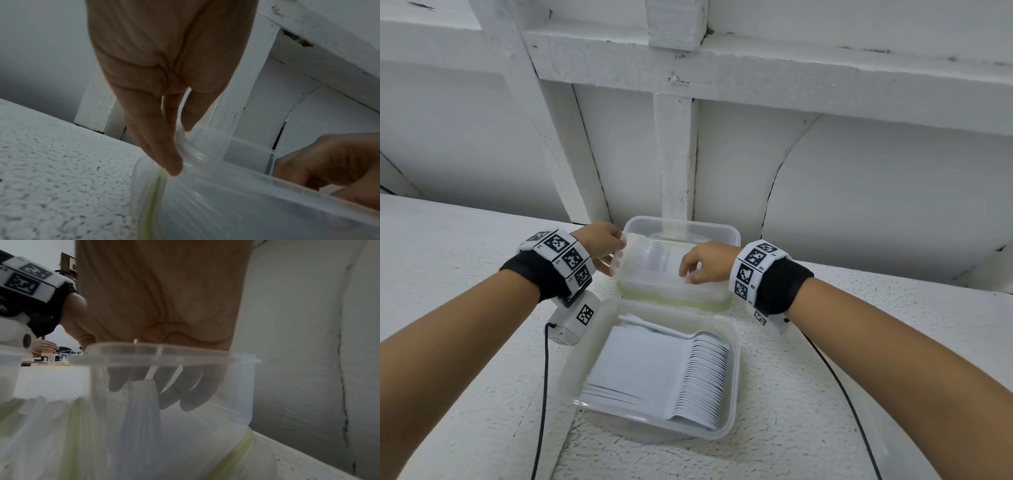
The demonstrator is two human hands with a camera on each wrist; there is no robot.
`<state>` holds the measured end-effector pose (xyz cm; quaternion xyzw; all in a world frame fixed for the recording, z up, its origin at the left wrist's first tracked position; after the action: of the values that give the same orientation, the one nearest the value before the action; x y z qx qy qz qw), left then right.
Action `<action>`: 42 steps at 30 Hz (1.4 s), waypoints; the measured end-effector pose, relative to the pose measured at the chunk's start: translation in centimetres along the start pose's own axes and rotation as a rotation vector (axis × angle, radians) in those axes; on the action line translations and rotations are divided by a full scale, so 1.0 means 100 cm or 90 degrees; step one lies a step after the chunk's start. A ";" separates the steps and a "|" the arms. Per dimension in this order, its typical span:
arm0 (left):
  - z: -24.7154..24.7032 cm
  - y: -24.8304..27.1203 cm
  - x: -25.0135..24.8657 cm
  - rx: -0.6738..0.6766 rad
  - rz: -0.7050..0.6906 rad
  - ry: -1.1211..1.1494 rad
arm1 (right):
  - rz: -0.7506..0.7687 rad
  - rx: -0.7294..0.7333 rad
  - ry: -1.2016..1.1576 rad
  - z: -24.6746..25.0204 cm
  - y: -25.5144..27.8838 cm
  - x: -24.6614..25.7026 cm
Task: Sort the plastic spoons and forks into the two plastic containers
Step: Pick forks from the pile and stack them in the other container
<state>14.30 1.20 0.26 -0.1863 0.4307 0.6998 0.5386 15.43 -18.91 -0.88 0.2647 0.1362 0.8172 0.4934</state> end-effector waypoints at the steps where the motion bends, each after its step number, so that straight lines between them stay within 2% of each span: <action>1: 0.000 0.000 0.000 0.000 0.000 -0.001 | 0.000 0.000 0.002 0.000 0.000 0.000; 5: 0.000 0.002 -0.002 -0.002 0.002 -0.026 | -0.009 -0.009 0.015 0.000 0.002 0.000; 8: 0.002 0.007 -0.007 -0.012 -0.015 -0.169 | -0.007 -0.038 0.001 0.004 0.006 -0.002; 11: 0.005 0.015 -0.021 -0.043 -0.092 -0.344 | -0.001 -0.097 -0.037 0.015 0.019 -0.008; 16: -0.012 0.049 -0.059 -0.121 -0.250 -0.360 | 0.006 -0.172 -0.092 0.036 0.067 -0.031; 20: -0.060 0.095 -0.102 -0.066 -0.377 -0.320 | -0.032 -0.212 -0.137 0.035 0.115 -0.064; 25: -0.141 0.115 -0.134 0.043 -0.460 -0.289 | -0.130 -0.212 -0.127 0.012 0.166 -0.106; 29: -0.210 0.104 -0.141 0.134 -0.430 -0.328 | -0.190 -0.214 -0.166 -0.014 0.192 -0.136; 32: -0.245 0.094 -0.143 0.147 -0.358 -0.428 | -0.239 -0.210 -0.167 -0.032 0.206 -0.154; 38: -0.269 0.079 -0.127 0.186 -0.285 -0.656 | -0.273 -0.221 -0.202 -0.053 0.224 -0.179; 42: -0.276 0.078 -0.118 0.201 -0.296 -0.674 | -0.277 -0.214 -0.187 -0.054 0.224 -0.186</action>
<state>5.70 -28.35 -3.51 0.1806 0.1501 0.4889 0.8401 2.82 -45.73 -0.02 0.2593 -0.0202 0.6563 0.7083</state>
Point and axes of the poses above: each hand's wrist, its own y-axis away from the middle knuckle, its own z-axis out of the back of the hand, x = y × z, the point moved 2 cm from there along -y, towards the middle knuckle, and after that the axes turned 11 degrees about -z, right-handed, at the moved point
